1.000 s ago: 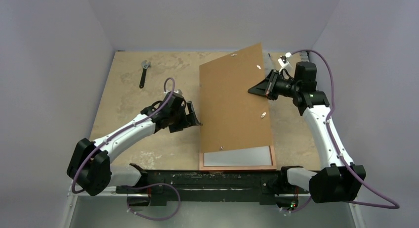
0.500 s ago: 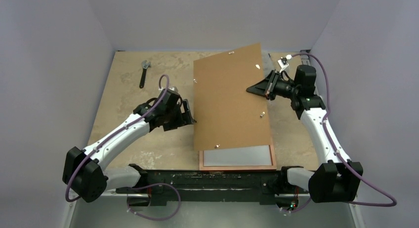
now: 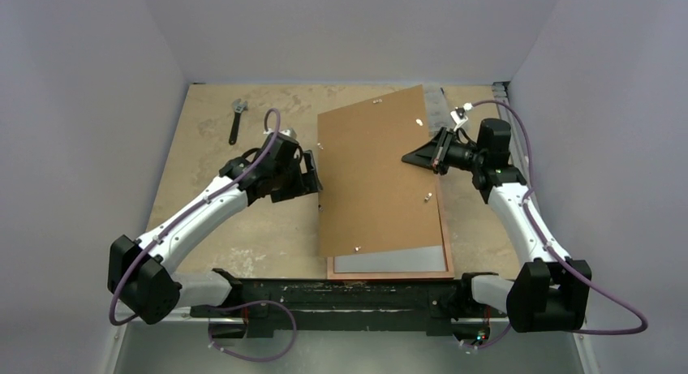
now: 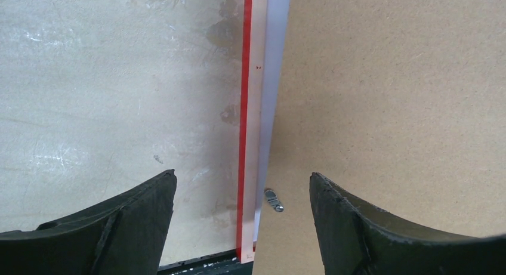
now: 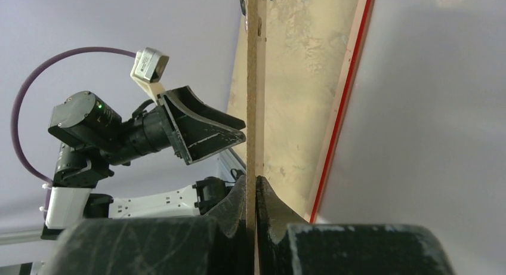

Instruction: Put the photo into the frame

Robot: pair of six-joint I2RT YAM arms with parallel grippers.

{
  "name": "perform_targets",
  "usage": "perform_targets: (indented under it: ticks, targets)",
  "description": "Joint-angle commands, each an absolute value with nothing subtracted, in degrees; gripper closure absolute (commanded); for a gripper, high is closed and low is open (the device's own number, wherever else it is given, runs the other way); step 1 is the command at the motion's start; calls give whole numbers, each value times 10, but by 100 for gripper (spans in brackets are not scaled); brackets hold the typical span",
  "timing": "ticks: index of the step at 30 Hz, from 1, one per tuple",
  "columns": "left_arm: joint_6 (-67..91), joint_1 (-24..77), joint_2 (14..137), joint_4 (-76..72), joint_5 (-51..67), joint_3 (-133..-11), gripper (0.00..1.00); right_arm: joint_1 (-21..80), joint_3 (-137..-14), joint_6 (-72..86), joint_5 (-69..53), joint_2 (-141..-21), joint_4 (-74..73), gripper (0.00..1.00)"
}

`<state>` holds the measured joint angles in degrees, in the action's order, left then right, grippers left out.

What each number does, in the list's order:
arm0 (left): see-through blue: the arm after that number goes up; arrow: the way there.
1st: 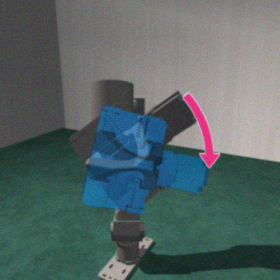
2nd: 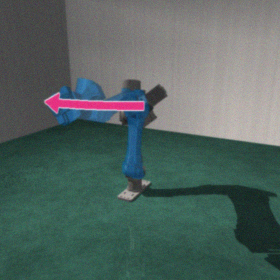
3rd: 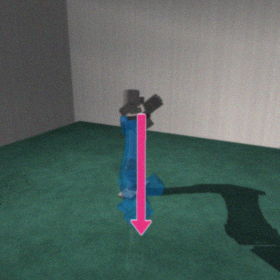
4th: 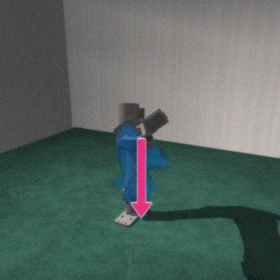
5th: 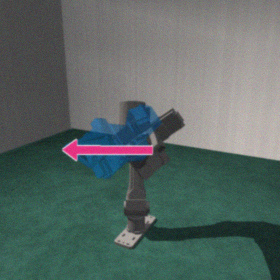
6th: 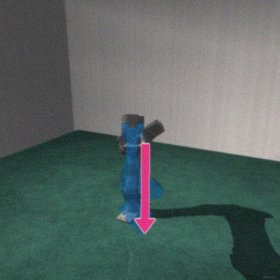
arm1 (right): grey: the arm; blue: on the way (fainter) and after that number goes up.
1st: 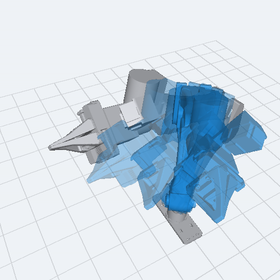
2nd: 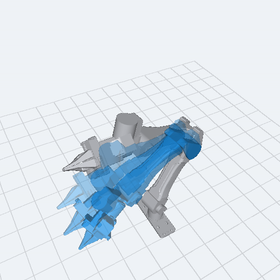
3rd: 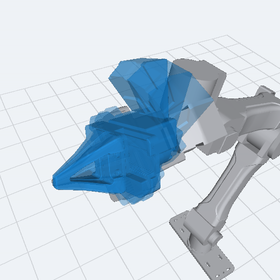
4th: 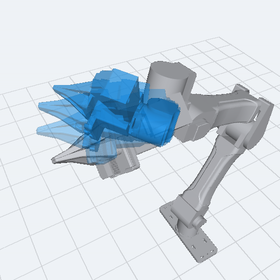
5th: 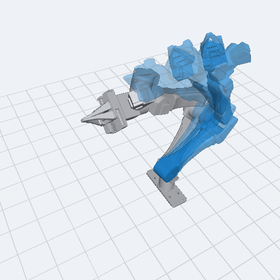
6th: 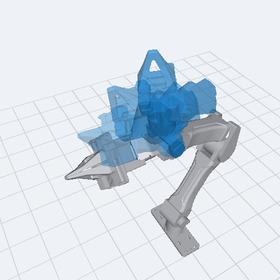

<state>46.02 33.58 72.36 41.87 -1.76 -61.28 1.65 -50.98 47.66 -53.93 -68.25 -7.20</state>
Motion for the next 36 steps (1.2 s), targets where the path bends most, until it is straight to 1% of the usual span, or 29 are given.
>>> perform_targets:
  ticks: [1, 9, 15, 22, 24, 29, 33, 36]
  targets:
    - [444, 343, 738, 425, -27, -639, 21, 18, -508, 498, -580, -671, -3, 100]
    - [441, 330, 711, 438, -42, -640, 21, 9, -475, 552, -608, -683, 79, 100]
    - [435, 301, 662, 459, -49, -637, 21, 2, -469, 559, -620, -685, 90, 100]
    - [429, 251, 624, 460, -21, -588, 21, -21, -449, 573, -627, -689, 115, 100]
    - [429, 242, 626, 447, -5, -568, 22, -24, -446, 561, -624, -689, 103, 100]
    - [431, 234, 646, 403, 31, -521, 29, -33, -442, 527, -619, -688, 57, 100]
    - [427, 233, 687, 374, 50, -505, 33, -41, -464, 446, -598, -685, -52, 100]
    - [426, 233, 721, 334, 76, -494, 34, -45, -471, 420, -587, -674, -95, 100]
